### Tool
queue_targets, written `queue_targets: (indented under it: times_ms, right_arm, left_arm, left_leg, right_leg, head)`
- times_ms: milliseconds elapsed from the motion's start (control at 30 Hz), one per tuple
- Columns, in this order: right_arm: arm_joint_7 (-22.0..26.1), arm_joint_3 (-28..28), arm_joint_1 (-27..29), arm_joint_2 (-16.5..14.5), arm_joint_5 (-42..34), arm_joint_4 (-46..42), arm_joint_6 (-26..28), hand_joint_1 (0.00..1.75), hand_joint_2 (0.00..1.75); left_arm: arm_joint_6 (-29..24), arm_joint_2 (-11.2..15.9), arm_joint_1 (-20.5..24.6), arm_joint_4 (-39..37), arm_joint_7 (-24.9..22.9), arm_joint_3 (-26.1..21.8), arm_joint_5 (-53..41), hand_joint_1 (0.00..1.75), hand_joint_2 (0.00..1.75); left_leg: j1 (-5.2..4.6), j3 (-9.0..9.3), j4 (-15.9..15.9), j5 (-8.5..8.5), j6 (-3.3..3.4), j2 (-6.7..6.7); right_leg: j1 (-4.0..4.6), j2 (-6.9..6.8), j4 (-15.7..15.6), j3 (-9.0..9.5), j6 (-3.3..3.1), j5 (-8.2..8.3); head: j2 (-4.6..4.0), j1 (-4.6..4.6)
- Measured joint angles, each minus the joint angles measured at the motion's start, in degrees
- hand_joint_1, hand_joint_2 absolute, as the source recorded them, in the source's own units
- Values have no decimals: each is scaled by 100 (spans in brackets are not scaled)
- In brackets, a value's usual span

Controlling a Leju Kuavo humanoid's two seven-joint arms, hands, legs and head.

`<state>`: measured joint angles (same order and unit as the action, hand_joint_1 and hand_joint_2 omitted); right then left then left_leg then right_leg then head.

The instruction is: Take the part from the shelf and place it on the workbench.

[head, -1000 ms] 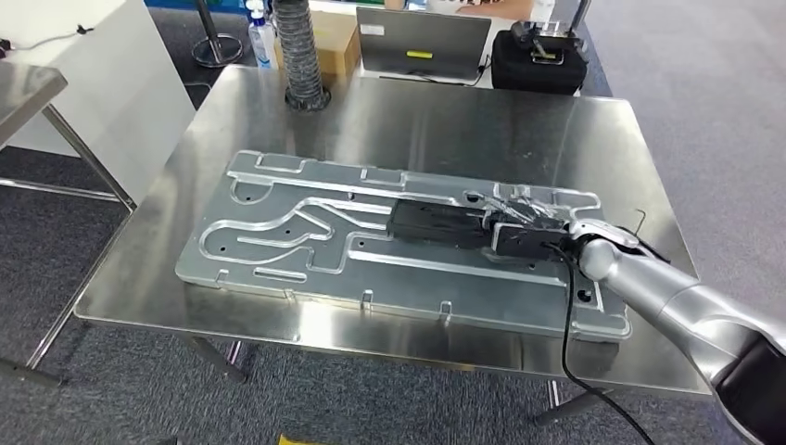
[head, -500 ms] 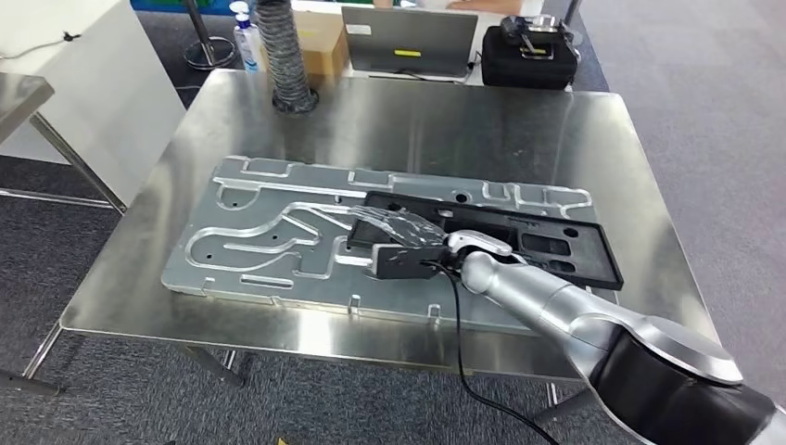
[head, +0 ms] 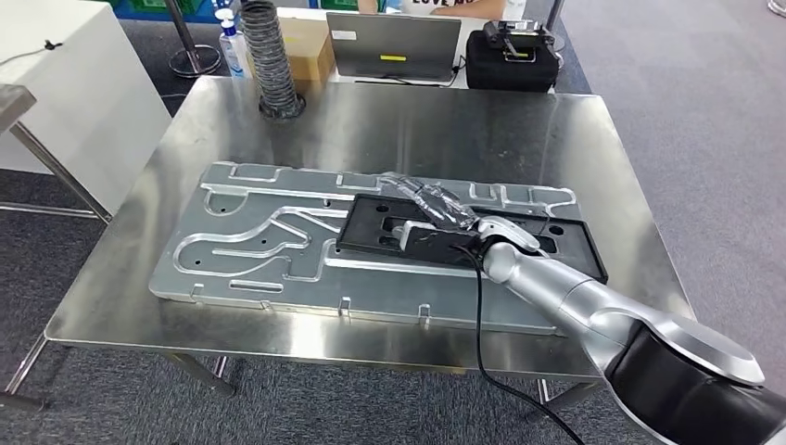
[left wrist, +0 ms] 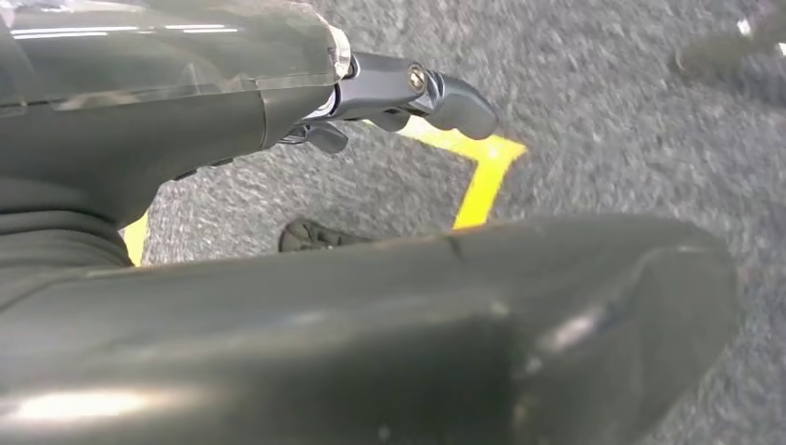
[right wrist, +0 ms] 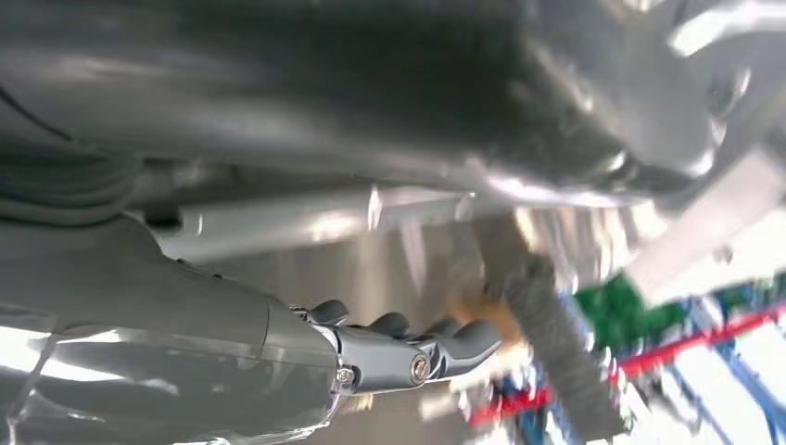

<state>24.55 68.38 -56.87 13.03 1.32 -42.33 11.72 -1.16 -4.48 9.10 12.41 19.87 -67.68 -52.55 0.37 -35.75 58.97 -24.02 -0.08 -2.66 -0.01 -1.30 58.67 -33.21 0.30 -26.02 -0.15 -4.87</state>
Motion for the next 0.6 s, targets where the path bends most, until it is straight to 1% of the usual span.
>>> queue_targets:
  times_ms: [33, 67, 100, 133, 167, 200, 233, 267, 300, 333, 367, 400, 433, 467, 500, 533, 567, 600]
  right_arm:
    - [106, -87, -1, 29, 44, 10, 258, 0, 0]
    - [221, -211, -1, 38, 111, 22, 561, 0, 0]
    - [331, -376, 1, 34, 207, 31, 871, 0, 0]
    - [413, -579, 8, 20, 337, 25, 1129, 0, 0]
    - [460, -792, 27, 0, 476, 9, 1296, 0, 0]
    - [482, -998, 57, -23, 616, -12, 1387, 0, 0]
    - [485, -1183, 102, -40, 755, -38, 1447, 0, 0]
    - [489, -1342, 164, -50, 891, -73, 1555, 0, 0]
    - [493, -1524, 248, -54, 1067, -149, 1751, 0, 0]
    - [495, -1755, 367, -55, 1340, -309, 2024, 0, 0]
    - [496, -2059, 540, -55, 1677, -566, 2301, 0, 0]
    - [500, -2456, 776, -67, 2045, -917, 2525, 0, 0]
    - [526, -2895, 1084, -94, 2363, -1364, 2669, 0, 0]
    - [577, -3365, 1455, -144, 2561, -1844, 2737, 0, 0]
    - [653, -3836, 1861, -210, 2663, -2325, 2771, 0, 0]
    - [755, -4305, 2291, -289, 2706, -2822, 2792, 0, 0]
    - [859, -4785, 2720, -365, 2738, -3298, 2808, 0, 0]
    - [959, -5251, 3134, -419, 2779, -3750, 2802, 0, 0]
  left_arm:
    - [18, 0, -6, 0, 24, -2, 20, 0, 0]
    - [43, 2, -11, 0, 56, -8, 49, 0, 0]
    - [72, 7, -19, 0, 89, -19, 84, 0, 0]
    - [100, 14, -29, 0, 119, -36, 113, 0, 0]
    - [124, 25, -46, 0, 143, -58, 138, 0, 0]
    - [143, 34, -67, 0, 159, -82, 154, 0, 0]
    - [156, 42, -88, 0, 169, -103, 161, 0, 0]
    - [168, 48, -108, 0, 178, -120, 171, 0, 0]
    - [179, 50, -125, 0, 185, -133, 188, 0, 0]
    - [189, 51, -143, 0, 194, -145, 210, 0, 0]
    - [201, 52, -169, -1, 201, -161, 239, 0, 0]
    - [209, 53, -202, -1, 209, -185, 275, 0, 0]
    - [216, 55, -244, -1, 217, -218, 309, 0, 0]
    - [223, 59, -295, -1, 225, -256, 347, 0, 0]
    - [226, 63, -345, 0, 232, -294, 383, 0, 0]
    - [229, 68, -392, 0, 238, -334, 415, 0, 0]
    - [229, 78, -431, 0, 246, -374, 447, 0, 0]
    - [227, 86, -461, 0, 252, -410, 473, 0, 0]
  left_leg:
    - [-1, 11, -14, 16, 45, 4]
    - [4, 21, -33, 38, 85, 13]
    - [15, 28, -52, 56, 116, 29]
    - [21, 33, -60, 66, 135, 48]
    - [19, 32, -62, 68, 144, 69]
    - [16, 31, -62, 66, 149, 90]
    - [14, 32, -61, 64, 152, 107]
    - [13, 34, -60, 61, 154, 122]
    - [12, 40, -60, 58, 155, 137]
    - [11, 51, -60, 53, 153, 154]
    - [8, 66, -61, 45, 145, 176]
    - [0, 79, -57, 33, 130, 200]
    - [-2, 90, -56, 21, 110, 235]
    - [-1, 102, -59, 6, 83, 277]
    - [4, 116, -61, -7, 55, 323]
    - [13, 122, -58, -31, 27, 367]
    - [21, 121, -16, -89, 3, 386]
    - [23, 79, 124, -212, -15, 385]
  right_leg:
    - [-11, -9, 8, -12, 27, -15]
    - [-23, -9, 72, -50, 49, -70]
    - [-33, 1, 246, -131, 68, -184]
    - [-47, 16, 537, -259, 82, -347]
    - [-57, 38, 926, -431, 96, -528]
    - [-66, 53, 1324, -611, 109, -676]
    - [-72, 59, 1603, -744, 117, -739]
    - [-76, 60, 1675, -786, 115, -694]
    - [-75, 57, 1506, -715, 103, -547]
    - [-65, 30, 1139, -545, 78, -334]
    - [-35, -60, 698, -335, 41, -148]
    - [7, -149, 308, -159, 5, -29]
    - [50, -218, 50, -46, -25, 26]
    - [89, -248, -71, 1, -47, 19]
    - [109, -199, -111, 9, -62, 15]
    - [100, -144, -132, 25, -84, 29]
    - [90, -98, -164, 46, -109, 45]
    - [74, -63, -196, 64, -137, 64]
  head:
    - [0, 0]
    - [-1, 0]
    - [-1, 0]
    - [-1, 0]
    - [-1, 0]
    - [0, 0]
    - [0, 0]
    - [0, 0]
    - [0, 0]
    - [0, 0]
    - [0, 0]
    - [0, 0]
    - [0, 0]
    - [0, 0]
    - [0, 0]
    - [0, 0]
    - [0, 0]
    - [0, 0]
